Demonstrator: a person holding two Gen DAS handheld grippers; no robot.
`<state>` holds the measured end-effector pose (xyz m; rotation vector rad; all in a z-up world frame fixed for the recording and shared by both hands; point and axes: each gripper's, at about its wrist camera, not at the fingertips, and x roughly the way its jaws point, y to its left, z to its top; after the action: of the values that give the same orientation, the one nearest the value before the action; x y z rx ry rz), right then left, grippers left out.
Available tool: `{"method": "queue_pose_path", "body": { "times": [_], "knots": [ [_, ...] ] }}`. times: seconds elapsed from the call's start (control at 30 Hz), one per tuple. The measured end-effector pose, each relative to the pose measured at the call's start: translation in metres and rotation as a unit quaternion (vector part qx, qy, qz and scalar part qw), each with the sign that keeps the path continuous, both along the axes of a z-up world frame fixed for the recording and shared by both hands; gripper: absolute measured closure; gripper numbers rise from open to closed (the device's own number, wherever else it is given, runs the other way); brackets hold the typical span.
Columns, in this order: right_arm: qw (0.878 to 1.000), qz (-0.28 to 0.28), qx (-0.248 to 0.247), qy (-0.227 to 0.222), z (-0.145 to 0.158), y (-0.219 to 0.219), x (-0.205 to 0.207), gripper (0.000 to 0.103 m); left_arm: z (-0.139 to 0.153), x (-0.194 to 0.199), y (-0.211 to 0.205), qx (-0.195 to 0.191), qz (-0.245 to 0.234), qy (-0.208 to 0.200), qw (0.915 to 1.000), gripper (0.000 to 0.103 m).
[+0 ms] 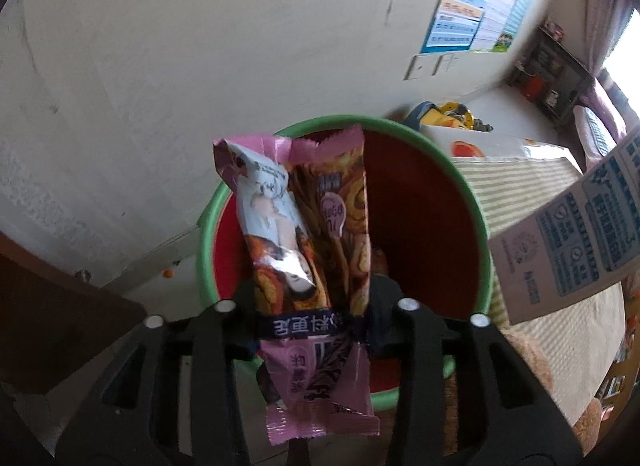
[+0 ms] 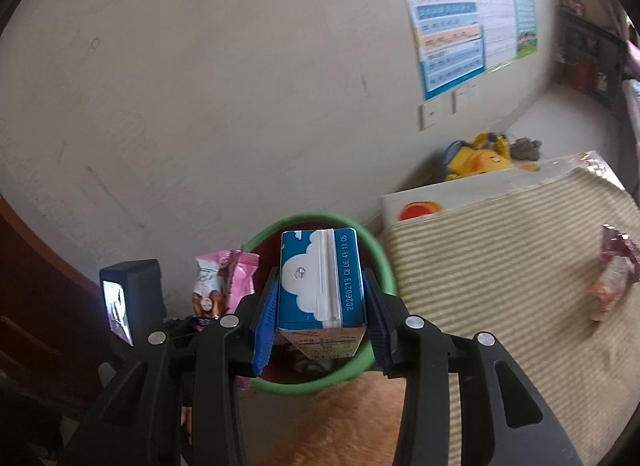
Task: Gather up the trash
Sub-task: 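Open both grippers over the red bin to drop the bag and carton, then grasp the white Pocky box with the right gripper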
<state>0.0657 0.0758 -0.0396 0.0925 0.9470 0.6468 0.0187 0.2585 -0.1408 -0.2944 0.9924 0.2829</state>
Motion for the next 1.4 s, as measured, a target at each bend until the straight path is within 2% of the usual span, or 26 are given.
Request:
{"method": "queue_pose_path", "body": {
  "times": [0.03, 0.07, 0.17, 0.2, 0.23, 0.33, 0.43, 0.53, 0.63, 0.73, 0.83, 0.9, 0.93, 1.0, 1.13, 1.23, 1.33, 1.4],
  "knots": [
    [1.0, 0.001, 0.004, 0.006, -0.002, 0.001, 0.001, 0.038, -0.001, 0.0, 0.001, -0.002, 0.002, 0.0, 1.0, 0.047],
    [1.0, -0.004, 0.009, 0.009, -0.004, 0.0, 0.002, 0.029, -0.002, -0.001, 0.001, -0.002, 0.002, -0.001, 1.0, 0.045],
    [0.999, -0.033, -0.006, -0.002, -0.008, -0.015, 0.004, 0.028, -0.005, 0.001, -0.001, 0.003, -0.005, 0.006, 1.0, 0.045],
    [0.999, -0.048, -0.015, -0.004, -0.01, -0.025, 0.006, 0.028, -0.006, 0.002, -0.001, 0.004, -0.006, 0.007, 0.9999, 0.041],
    [0.997, -0.07, -0.024, -0.003, -0.014, -0.039, 0.011, 0.028, -0.006, 0.002, -0.002, 0.005, -0.006, 0.007, 0.9999, 0.035],
    [0.988, -0.148, -0.046, 0.003, -0.028, -0.087, 0.028, 0.026, -0.007, 0.002, -0.005, 0.001, -0.008, 0.004, 1.0, 0.035],
    [0.96, -0.27, -0.066, 0.022, -0.05, -0.165, 0.052, 0.026, -0.008, 0.003, -0.007, 0.001, -0.012, 0.003, 0.9999, 0.034],
    [0.93, -0.356, -0.072, 0.052, -0.071, -0.23, 0.07, 0.026, -0.01, 0.006, -0.009, 0.003, -0.012, 0.004, 0.9999, 0.032],
    [0.908, -0.405, -0.068, 0.089, -0.091, -0.272, 0.091, 0.026, -0.011, 0.006, -0.012, 0.004, -0.015, 0.007, 0.9999, 0.032],
    [0.901, -0.41, -0.073, 0.12, -0.111, -0.292, 0.113, 0.026, -0.008, 0.007, -0.016, 0.011, -0.02, 0.008, 0.9997, 0.032],
    [0.899, -0.407, -0.072, 0.144, -0.132, -0.295, 0.127, 0.026, -0.001, 0.006, -0.022, 0.02, -0.023, 0.003, 0.9995, 0.032],
    [0.899, -0.404, -0.062, 0.158, -0.144, -0.299, 0.129, 0.038, 0.002, 0.007, -0.026, 0.028, -0.028, 0.002, 0.9992, 0.032],
    [0.901, -0.397, -0.051, 0.168, -0.15, -0.3, 0.13, 0.054, 0.003, 0.008, -0.029, 0.033, -0.032, 0.001, 0.999, 0.032],
    [0.905, -0.393, -0.046, 0.156, -0.143, -0.302, 0.119, 0.057, 0.008, 0.014, -0.042, 0.043, -0.048, -0.003, 0.9979, 0.032],
    [0.925, -0.36, -0.027, 0.117, -0.124, -0.304, 0.077, 0.058, 0.023, 0.03, -0.083, 0.056, -0.106, -0.02, 0.9926, 0.032],
    [0.935, -0.337, -0.028, 0.106, -0.12, -0.31, 0.032, 0.058, 0.029, 0.046, -0.134, 0.065, -0.178, -0.031, 0.9814, 0.026],
    [0.938, -0.331, -0.027, 0.102, -0.118, -0.321, -0.028, 0.057, 0.032, 0.065, -0.197, 0.079, -0.255, -0.04, 0.9629, 0.022],
    [0.938, -0.332, -0.044, 0.086, -0.117, -0.326, -0.057, 0.056, 0.031, 0.082, -0.245, 0.08, -0.308, -0.045, 0.9469, 0.022]
  ]
}}
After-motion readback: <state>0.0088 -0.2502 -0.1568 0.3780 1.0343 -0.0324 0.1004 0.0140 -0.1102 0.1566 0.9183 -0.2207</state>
